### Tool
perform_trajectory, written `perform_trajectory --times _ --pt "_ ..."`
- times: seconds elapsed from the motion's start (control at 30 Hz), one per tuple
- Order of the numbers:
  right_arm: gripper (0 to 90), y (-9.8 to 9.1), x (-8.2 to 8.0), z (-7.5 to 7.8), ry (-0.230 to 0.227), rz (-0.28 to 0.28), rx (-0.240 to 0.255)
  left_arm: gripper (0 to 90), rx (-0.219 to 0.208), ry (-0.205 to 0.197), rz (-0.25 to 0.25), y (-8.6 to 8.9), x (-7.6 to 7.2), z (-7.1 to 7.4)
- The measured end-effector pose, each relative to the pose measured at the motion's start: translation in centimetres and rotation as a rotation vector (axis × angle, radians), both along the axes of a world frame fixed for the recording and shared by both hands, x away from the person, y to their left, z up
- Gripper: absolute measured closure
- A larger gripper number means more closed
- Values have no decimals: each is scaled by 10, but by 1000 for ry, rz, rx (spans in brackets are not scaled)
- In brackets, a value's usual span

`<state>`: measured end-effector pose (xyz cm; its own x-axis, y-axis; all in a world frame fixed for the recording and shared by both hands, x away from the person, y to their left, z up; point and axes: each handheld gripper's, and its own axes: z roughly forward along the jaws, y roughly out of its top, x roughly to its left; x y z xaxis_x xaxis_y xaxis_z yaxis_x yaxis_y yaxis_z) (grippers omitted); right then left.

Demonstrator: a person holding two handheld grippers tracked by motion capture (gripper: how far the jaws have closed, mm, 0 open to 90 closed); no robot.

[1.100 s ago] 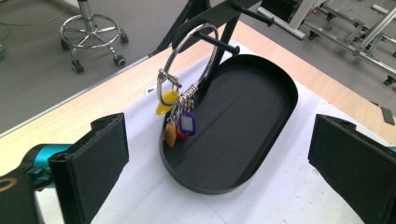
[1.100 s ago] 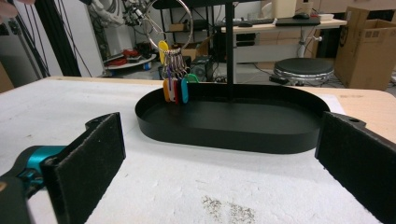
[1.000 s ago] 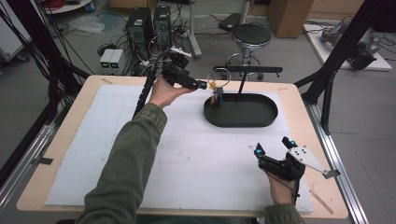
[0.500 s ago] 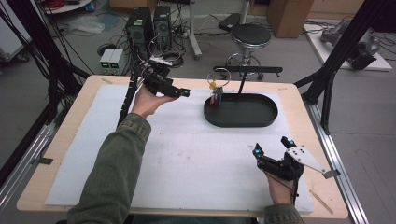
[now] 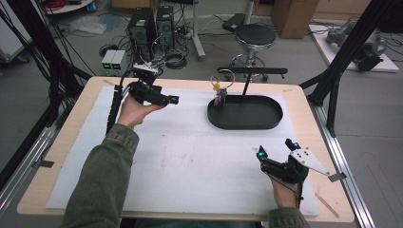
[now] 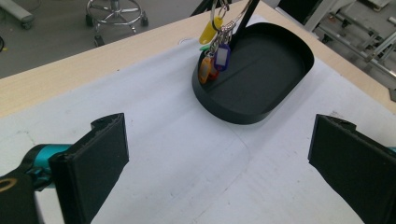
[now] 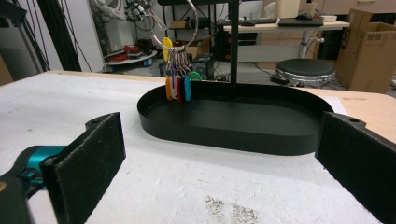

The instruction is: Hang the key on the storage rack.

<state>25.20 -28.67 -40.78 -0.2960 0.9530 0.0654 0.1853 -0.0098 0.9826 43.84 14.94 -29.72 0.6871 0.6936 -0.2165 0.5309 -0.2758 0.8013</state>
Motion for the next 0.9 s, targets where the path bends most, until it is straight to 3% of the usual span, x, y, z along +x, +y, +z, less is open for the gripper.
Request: perform_trajectory --times 0.23,0.6,0.9 --pt "5 1 0 0 4 4 -1 55 6 3 28 15 -8 -5" --pt "5 1 0 0 7 2 -3 55 19 36 64 34 -18 -27" --pt "6 0 0 -1 7 0 -4 55 -10 37 94 55 -32 -42"
